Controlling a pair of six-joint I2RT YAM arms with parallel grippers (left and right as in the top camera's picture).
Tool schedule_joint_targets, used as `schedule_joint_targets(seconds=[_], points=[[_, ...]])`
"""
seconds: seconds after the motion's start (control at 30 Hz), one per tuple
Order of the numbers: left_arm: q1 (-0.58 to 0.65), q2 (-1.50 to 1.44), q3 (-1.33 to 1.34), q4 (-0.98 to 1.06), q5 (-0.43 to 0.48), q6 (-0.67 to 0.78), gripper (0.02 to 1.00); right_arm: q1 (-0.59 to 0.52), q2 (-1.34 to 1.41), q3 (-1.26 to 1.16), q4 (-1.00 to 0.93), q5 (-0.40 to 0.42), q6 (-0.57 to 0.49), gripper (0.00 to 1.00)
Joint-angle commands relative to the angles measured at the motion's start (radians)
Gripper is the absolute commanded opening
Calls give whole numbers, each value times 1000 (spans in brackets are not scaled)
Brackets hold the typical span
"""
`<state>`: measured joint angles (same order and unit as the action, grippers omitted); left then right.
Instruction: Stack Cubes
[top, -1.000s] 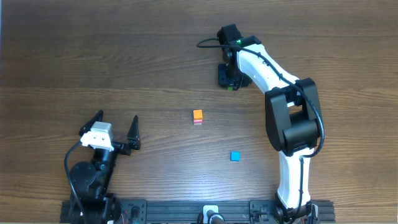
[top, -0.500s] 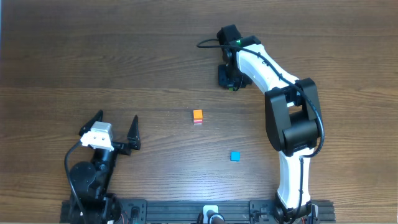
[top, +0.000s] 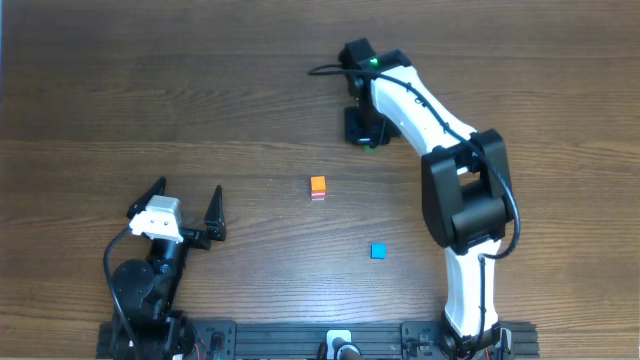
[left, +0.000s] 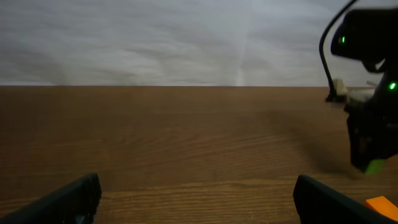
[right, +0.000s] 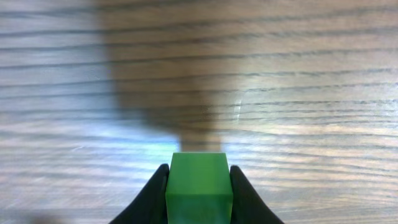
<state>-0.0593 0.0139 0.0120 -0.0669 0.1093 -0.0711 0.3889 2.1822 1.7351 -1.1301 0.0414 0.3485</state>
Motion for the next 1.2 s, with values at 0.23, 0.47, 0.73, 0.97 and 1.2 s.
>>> schedule_joint_targets(seconds=[0.23, 0.47, 0.73, 0.97, 1.2], points=[[5, -7, -6, 0, 13, 12, 1000, 264, -223, 77, -83, 9, 131, 12], [5, -7, -6, 0, 13, 12, 998, 336, -217, 72, -123, 9, 198, 12], [5, -7, -6, 0, 13, 12, 998, 322, -217, -18, -121, 8, 240, 12], [5, -7, -6, 0, 13, 12, 1000, 327, -217, -66, -114, 8, 269, 12], [5, -7, -6, 0, 13, 12, 1000, 337, -217, -85, -66, 9, 280, 9]])
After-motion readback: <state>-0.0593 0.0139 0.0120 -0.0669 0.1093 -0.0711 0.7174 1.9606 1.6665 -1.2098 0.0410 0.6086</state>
